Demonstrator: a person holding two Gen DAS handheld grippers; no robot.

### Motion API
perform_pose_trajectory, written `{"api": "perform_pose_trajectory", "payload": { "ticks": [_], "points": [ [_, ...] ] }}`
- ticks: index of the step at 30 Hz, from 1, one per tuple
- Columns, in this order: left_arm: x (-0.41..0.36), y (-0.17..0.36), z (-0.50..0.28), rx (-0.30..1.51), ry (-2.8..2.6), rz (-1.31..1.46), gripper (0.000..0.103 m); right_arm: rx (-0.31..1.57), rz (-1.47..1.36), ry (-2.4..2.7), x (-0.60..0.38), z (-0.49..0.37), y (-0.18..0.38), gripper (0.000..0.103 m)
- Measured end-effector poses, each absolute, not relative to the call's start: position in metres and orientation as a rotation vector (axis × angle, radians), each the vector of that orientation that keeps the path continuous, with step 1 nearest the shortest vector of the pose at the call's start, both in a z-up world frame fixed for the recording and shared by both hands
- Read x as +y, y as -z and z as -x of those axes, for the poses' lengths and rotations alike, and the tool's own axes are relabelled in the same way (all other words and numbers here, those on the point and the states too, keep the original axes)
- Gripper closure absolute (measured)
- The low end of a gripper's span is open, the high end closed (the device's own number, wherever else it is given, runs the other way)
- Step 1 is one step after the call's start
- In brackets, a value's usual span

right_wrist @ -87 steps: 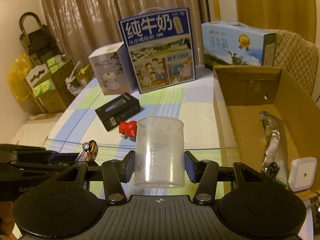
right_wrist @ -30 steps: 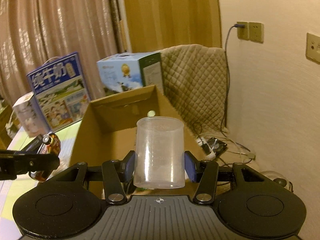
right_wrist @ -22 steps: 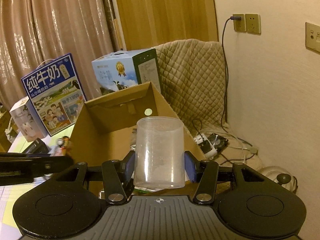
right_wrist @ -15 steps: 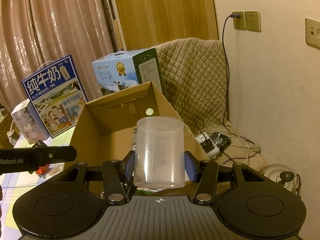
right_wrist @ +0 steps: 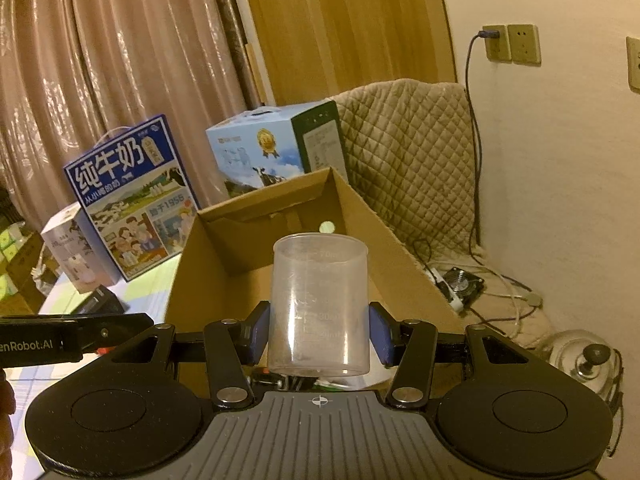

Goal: Organize objects
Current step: 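Carry the car and cup into the cardboard box and release both, then move both open tools back over the remaining items on the table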

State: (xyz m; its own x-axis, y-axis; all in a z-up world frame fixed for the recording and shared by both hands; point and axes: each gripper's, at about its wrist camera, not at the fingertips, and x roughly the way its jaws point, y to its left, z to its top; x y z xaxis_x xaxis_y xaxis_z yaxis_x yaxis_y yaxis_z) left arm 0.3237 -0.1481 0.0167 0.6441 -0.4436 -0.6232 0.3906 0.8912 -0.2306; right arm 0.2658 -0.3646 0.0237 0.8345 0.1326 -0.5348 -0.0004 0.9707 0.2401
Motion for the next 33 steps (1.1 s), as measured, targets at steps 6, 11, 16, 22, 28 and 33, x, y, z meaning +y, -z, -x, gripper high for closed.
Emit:
{"api": "perform_pose_trajectory", "payload": {
  "ticks": [6,11,16,22,28,33],
  "points": [
    [-0.138,-0.016,-0.324,0.728,0.461,0.085,0.054,0.402,-0.24,-0.077,-0.358,-0.257,-0.036,0.031],
    [-0.126,-0.015,-0.323,0.73,0.447,0.081,0.054,0.39,-0.244,-0.085,-0.354,-0.257,-0.039,0.03],
    [-0.115,-0.013,-0.322,0.735,0.426,0.078,0.054,0.397,-0.246,-0.083,-0.352,-0.258,-0.039,0.03],
    [-0.105,-0.013,-0.319,0.735,0.413,0.076,0.053,0.403,-0.235,-0.092,-0.344,-0.258,-0.039,0.03],
    [-0.094,-0.014,-0.316,0.729,0.4,0.077,0.052,0.402,-0.227,-0.095,-0.335,-0.259,-0.039,0.03],
    [-0.078,-0.017,-0.314,0.721,0.373,0.085,0.046,0.4,-0.221,-0.11,-0.324,-0.26,-0.04,0.03]
  ]
}}
